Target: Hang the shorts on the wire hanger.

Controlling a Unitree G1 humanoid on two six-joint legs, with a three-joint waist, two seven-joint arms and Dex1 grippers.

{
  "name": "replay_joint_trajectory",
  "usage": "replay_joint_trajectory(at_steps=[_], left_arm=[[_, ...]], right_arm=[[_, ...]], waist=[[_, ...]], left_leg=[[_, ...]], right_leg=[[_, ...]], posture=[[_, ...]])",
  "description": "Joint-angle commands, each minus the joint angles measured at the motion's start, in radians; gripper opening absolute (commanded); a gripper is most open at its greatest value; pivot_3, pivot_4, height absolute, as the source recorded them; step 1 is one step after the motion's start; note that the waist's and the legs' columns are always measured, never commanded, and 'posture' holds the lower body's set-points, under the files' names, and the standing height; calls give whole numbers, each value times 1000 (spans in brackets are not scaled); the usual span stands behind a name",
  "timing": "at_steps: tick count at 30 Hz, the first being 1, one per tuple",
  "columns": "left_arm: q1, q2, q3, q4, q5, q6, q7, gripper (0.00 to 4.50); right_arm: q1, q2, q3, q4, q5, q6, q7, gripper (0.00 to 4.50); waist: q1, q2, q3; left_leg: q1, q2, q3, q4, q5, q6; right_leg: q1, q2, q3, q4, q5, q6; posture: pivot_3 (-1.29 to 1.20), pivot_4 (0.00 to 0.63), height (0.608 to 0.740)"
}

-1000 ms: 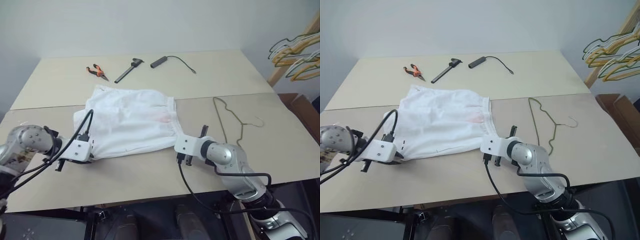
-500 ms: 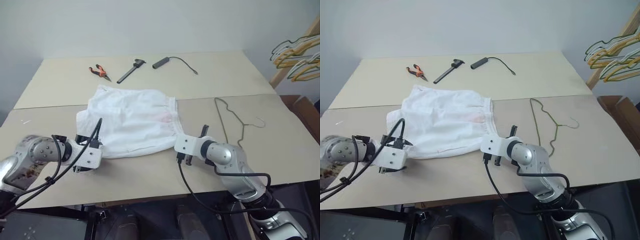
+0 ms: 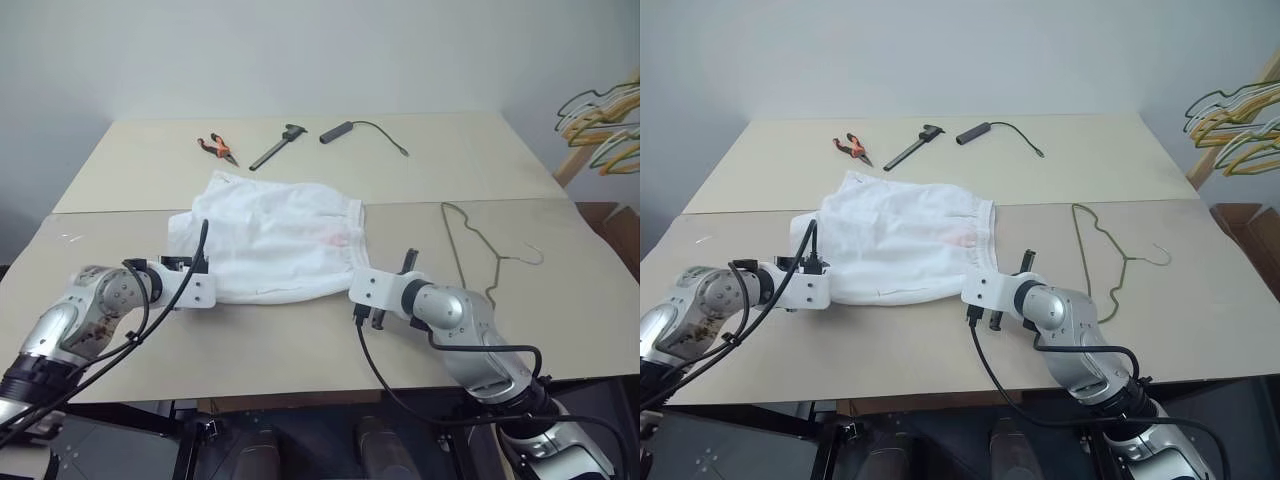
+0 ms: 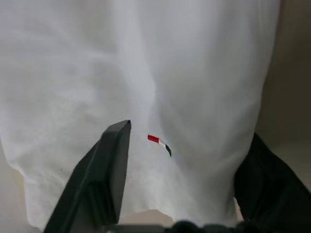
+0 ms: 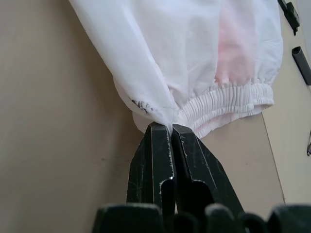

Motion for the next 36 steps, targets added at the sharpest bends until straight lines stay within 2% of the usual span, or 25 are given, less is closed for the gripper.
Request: replay_joint_trajectory(at_steps=[1, 6, 7, 9, 12, 14, 17, 20, 22, 27, 36], left_arm=[[-25, -3, -18, 57, 26, -15, 19, 1760], [-65, 5, -24, 119, 37, -44, 36, 130], [-72, 9, -23, 126, 34, -52, 33, 14], [-81, 27, -22, 139, 11, -92, 6, 14], [-53, 139, -10, 119, -137, -232, -198, 14], [-31, 210, 12, 106, -285, -317, -337, 14], [33, 328, 42, 44, -478, -344, -529, 14], [117, 390, 73, -20, -595, -326, -610, 14], [156, 398, 101, -61, -646, -294, -615, 14], [214, 386, 166, -151, -700, -200, -585, 14], [304, 373, 214, -284, -758, -111, -601, 14]], right_arm=[[-10, -11, -20, -37, -5, -11, -3, 0], [-12, -29, -34, -30, 4, -17, 0, 0], [-13, -35, -38, -27, 7, -20, 0, 0], [-14, -50, -51, -24, 17, -30, 5, 0], [-9, -114, -107, -34, 93, -103, 54, 0], [9, -185, -158, -54, 186, -186, 124, 0], [70, -328, -285, -64, 432, -441, 290, 0], [103, -413, -385, -52, 633, -537, 420, 0], [105, -444, -411, -30, 691, -562, 450, 0], [56, -458, -387, 78, 672, -644, 444, 0], [41, -483, -316, 206, 513, -769, 379, 0]], waist=[[-1, 0, 0], [-2, -1, 0], [-2, -1, 0], [-1, -1, 0], [-5, -2, -1], [-11, -2, -1], [-15, -2, -1], [-20, -2, -1], [-20, -2, -1], [-22, -4, -2], [-18, -4, -2]], left_leg=[[-1, 0, 0, 0, 0, 0], [-3, 0, 0, 0, 0, 0], [-4, 0, 0, 0, 0, 0], [-5, 0, -1, 0, 0, 0], [-9, 0, 0, 0, 0, 0], [-12, 0, 0, 0, 0, 0], [-18, 1, -1, 0, 0, 0], [-18, 1, 0, 0, 0, 0], [-15, 1, 0, 1, 0, 0], [-1, 3, 2, 1, 0, 0], [-6, 1, 2, 1, -1, 1]], right_leg=[[0, 0, 0, 0, 0, 0], [-2, 0, 0, 0, 0, -1], [-2, 0, -1, 0, 0, -1], [-4, 0, -1, 0, 0, -1], [-8, 0, -1, 0, 1, -1], [-13, -1, 0, 1, 1, -2], [-18, -1, -1, 1, 1, -2], [-17, -1, -1, 0, 1, -2], [-14, -1, -1, 1, 1, -2], [0, 1, -1, 0, -3, 5], [-4, 0, 0, 0, -1, -1]], posture=[[-103, 103, 740], [-102, 102, 740], [-101, 103, 740], [-100, 103, 740], [-98, 105, 740], [-95, 103, 740], [-77, 97, 740], [-68, 92, 740], [-63, 87, 740], [-50, 82, 740], [-57, 80, 740]])
